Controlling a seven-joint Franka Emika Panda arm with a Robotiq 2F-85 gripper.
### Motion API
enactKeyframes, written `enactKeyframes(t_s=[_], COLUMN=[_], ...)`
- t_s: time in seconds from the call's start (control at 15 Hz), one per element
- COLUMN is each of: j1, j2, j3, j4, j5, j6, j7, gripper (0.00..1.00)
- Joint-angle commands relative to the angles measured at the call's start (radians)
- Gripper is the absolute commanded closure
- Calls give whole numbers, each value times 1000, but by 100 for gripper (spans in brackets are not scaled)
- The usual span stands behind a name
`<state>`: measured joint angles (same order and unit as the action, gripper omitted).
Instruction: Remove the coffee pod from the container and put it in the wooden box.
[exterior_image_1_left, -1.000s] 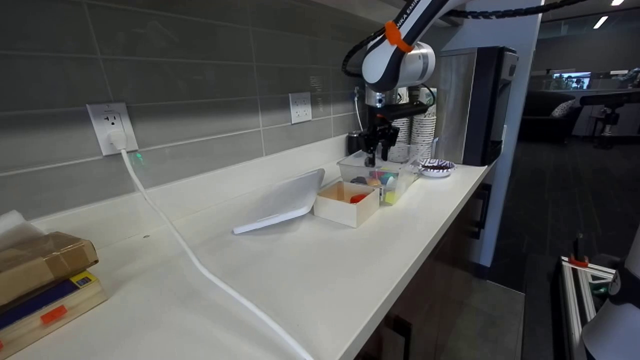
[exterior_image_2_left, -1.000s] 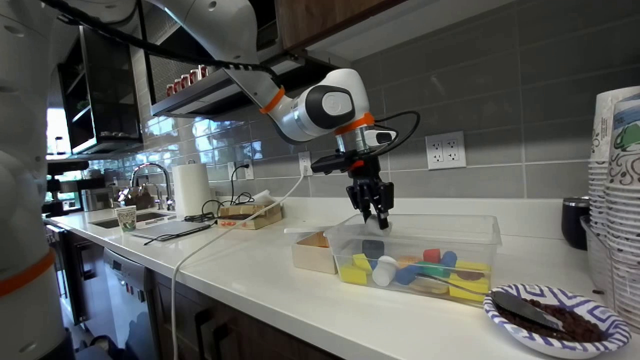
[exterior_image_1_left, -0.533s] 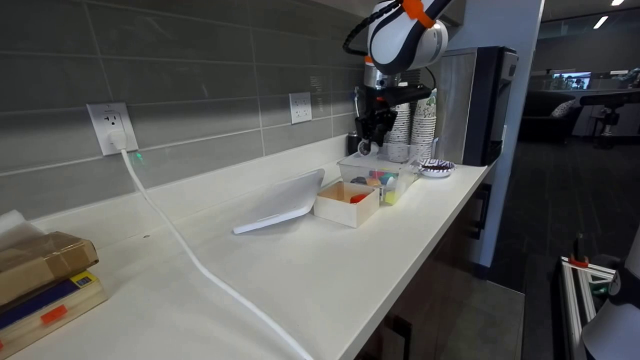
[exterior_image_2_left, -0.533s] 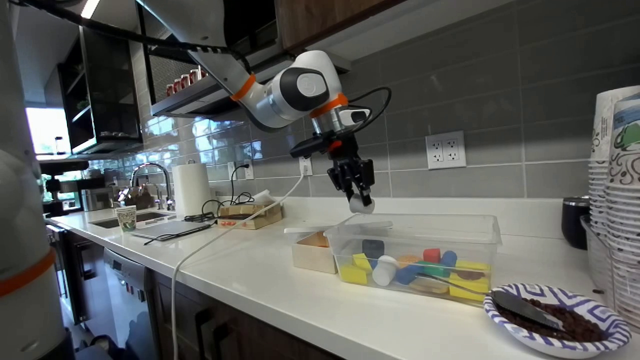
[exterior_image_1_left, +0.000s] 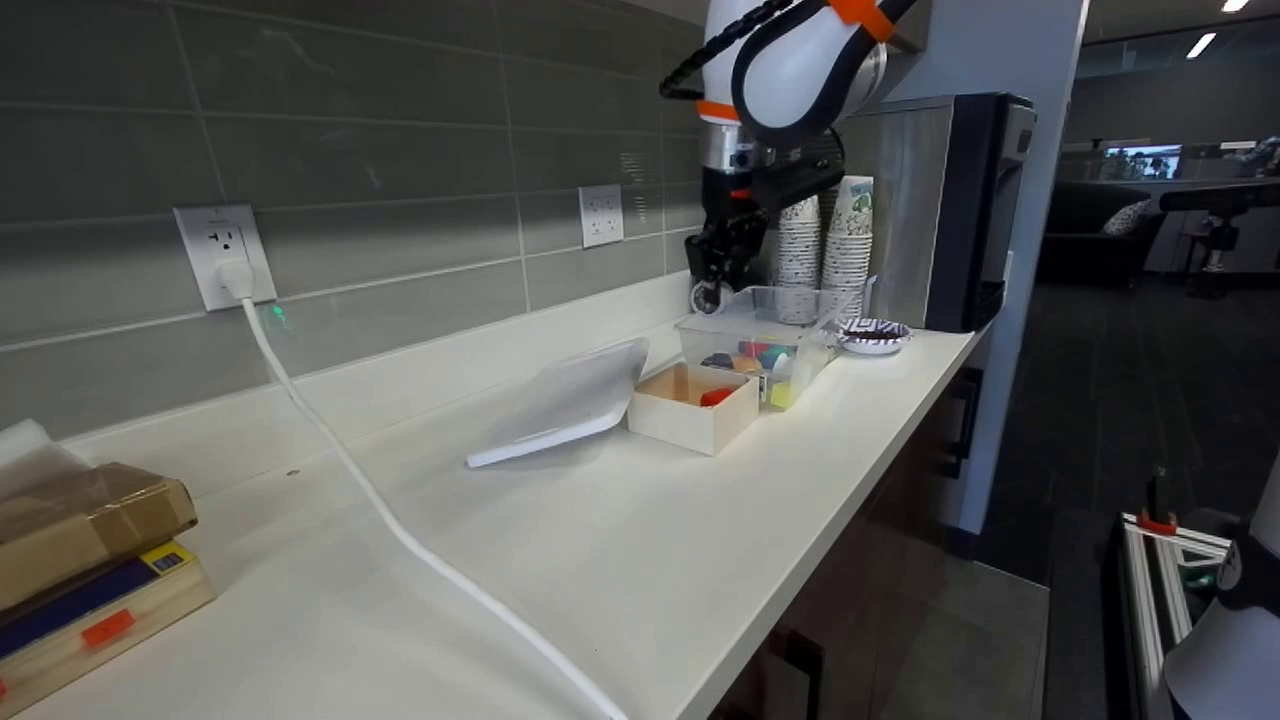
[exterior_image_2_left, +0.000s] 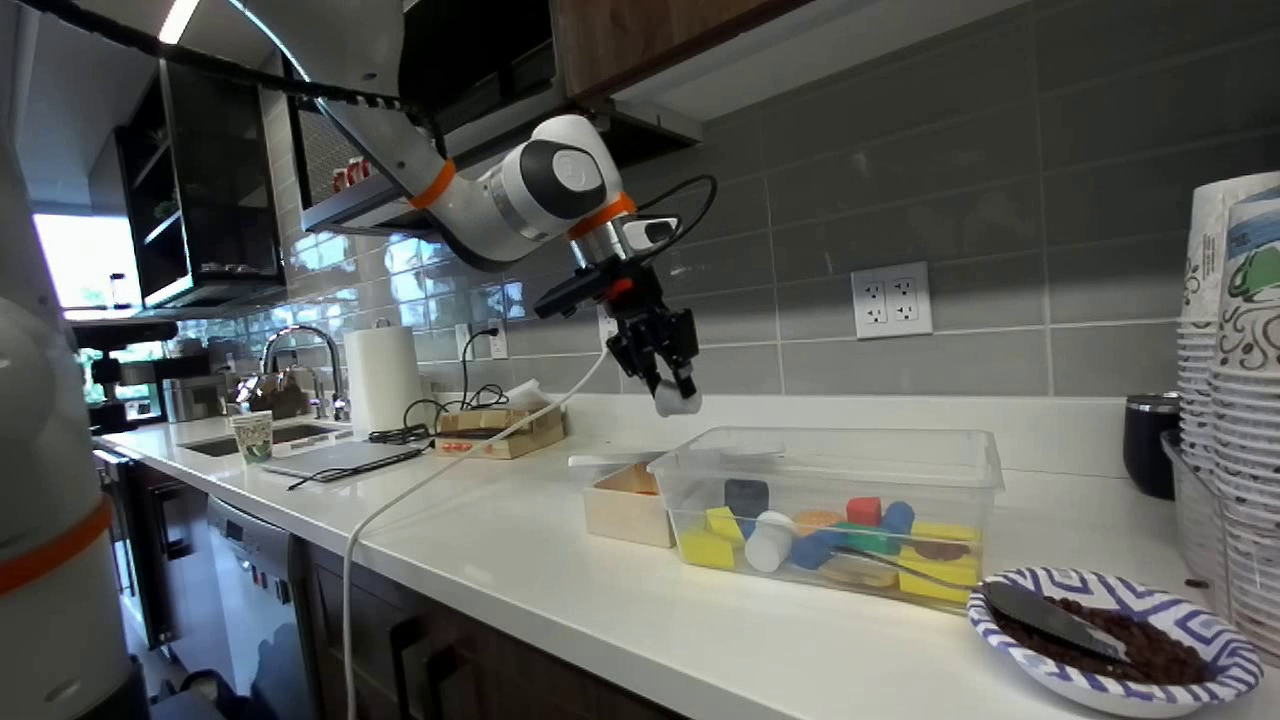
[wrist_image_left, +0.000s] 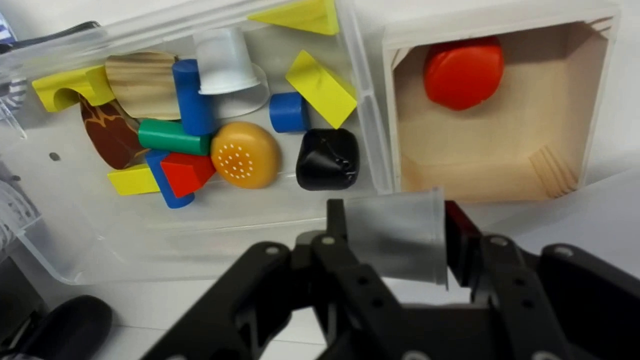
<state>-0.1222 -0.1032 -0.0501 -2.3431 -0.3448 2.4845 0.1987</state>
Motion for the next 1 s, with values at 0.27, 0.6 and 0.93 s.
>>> enactKeyframes(t_s=[0.27, 0.6, 0.93], j1=[38, 67, 93], j2=[70, 156, 197], j3=[66, 53, 35], j4=[6, 21, 37], j5=[-195, -267, -272], j6=[5, 27, 21], j7=[193, 268, 276], gripper=[77, 77, 12])
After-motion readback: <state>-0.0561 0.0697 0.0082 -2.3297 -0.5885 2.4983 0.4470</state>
